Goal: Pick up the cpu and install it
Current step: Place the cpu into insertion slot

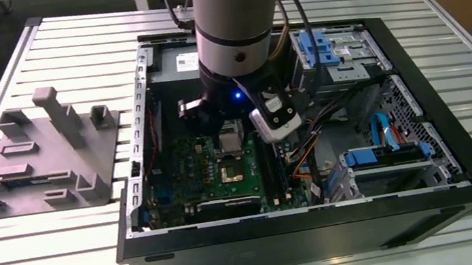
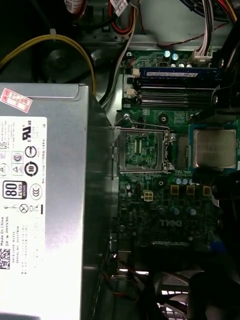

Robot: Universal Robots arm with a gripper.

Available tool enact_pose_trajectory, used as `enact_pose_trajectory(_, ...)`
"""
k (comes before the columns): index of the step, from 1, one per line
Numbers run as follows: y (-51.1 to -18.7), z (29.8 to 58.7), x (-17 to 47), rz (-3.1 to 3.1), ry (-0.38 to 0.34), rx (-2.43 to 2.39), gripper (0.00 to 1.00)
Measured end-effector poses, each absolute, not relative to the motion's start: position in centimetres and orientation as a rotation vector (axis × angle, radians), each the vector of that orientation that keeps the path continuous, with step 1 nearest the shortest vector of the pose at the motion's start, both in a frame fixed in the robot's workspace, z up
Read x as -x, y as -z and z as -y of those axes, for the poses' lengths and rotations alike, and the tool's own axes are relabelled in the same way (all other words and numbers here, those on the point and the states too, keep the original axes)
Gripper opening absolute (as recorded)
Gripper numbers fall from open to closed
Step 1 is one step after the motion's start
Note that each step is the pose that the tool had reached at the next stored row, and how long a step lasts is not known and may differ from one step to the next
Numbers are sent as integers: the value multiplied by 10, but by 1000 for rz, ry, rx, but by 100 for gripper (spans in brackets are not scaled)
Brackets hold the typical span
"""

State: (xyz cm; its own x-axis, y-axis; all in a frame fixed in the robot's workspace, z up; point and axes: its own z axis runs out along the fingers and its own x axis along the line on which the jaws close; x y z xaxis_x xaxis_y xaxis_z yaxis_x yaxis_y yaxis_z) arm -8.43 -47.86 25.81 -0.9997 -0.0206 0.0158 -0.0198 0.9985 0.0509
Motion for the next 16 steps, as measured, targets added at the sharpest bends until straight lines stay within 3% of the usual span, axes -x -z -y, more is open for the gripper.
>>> enact_pose_trajectory(16,-234,480,84,3124,79,-25,47)
